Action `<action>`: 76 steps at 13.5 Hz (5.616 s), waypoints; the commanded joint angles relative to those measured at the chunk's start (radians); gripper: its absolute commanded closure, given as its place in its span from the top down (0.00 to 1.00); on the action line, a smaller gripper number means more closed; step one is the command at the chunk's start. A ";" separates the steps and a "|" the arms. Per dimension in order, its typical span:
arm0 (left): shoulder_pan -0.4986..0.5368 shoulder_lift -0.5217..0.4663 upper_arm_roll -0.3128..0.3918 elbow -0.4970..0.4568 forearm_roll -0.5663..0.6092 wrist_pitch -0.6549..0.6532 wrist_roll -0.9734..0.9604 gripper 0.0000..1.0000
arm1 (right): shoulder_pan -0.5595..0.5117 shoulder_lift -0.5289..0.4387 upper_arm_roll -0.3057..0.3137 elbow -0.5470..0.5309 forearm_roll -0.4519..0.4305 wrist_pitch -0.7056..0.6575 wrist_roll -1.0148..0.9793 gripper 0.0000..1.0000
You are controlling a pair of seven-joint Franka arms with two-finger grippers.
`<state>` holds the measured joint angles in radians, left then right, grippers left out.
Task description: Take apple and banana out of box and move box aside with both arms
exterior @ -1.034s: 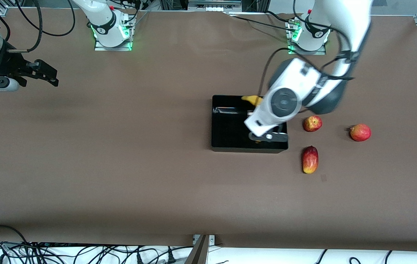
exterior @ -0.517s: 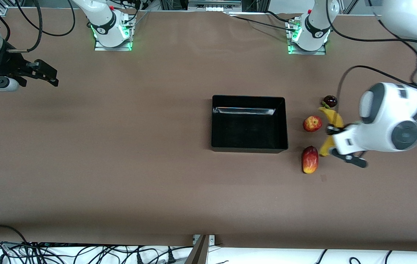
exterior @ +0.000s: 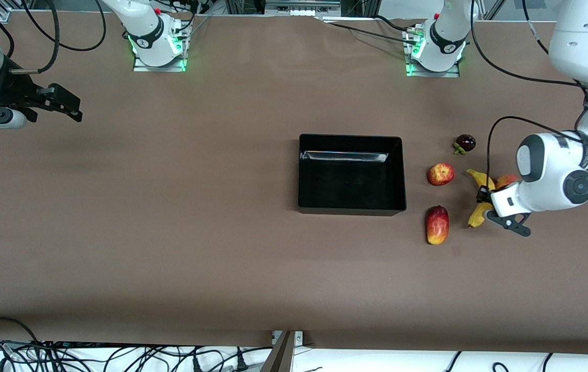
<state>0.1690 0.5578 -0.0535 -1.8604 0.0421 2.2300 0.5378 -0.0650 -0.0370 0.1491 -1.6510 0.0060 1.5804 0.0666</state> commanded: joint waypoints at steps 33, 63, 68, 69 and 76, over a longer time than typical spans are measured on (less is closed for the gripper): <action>-0.184 -0.615 0.050 0.152 -0.062 -0.655 -0.532 1.00 | 0.697 0.826 0.001 0.249 -0.008 0.659 0.628 0.00; -0.190 -0.605 0.040 0.181 -0.038 -0.679 -0.536 1.00 | 0.110 0.430 -0.292 -0.343 0.077 0.638 -0.269 1.00; -0.190 -0.605 0.038 0.181 -0.038 -0.679 -0.536 1.00 | 0.126 0.295 -0.275 -0.225 0.063 0.489 -0.265 1.00; -0.190 -0.605 0.038 0.181 -0.038 -0.679 -0.536 1.00 | 0.134 0.261 -0.272 -0.207 0.061 0.445 -0.266 1.00; -0.190 -0.605 0.038 0.181 -0.038 -0.681 -0.536 1.00 | 0.140 -0.004 -0.194 -0.118 -0.007 0.085 -0.168 1.00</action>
<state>-0.0160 -0.0535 -0.0131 -1.7020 -0.0161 1.5702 0.0110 0.0729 0.0103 -0.0781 -1.7979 0.0360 1.7450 -0.1486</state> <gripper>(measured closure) 0.000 0.000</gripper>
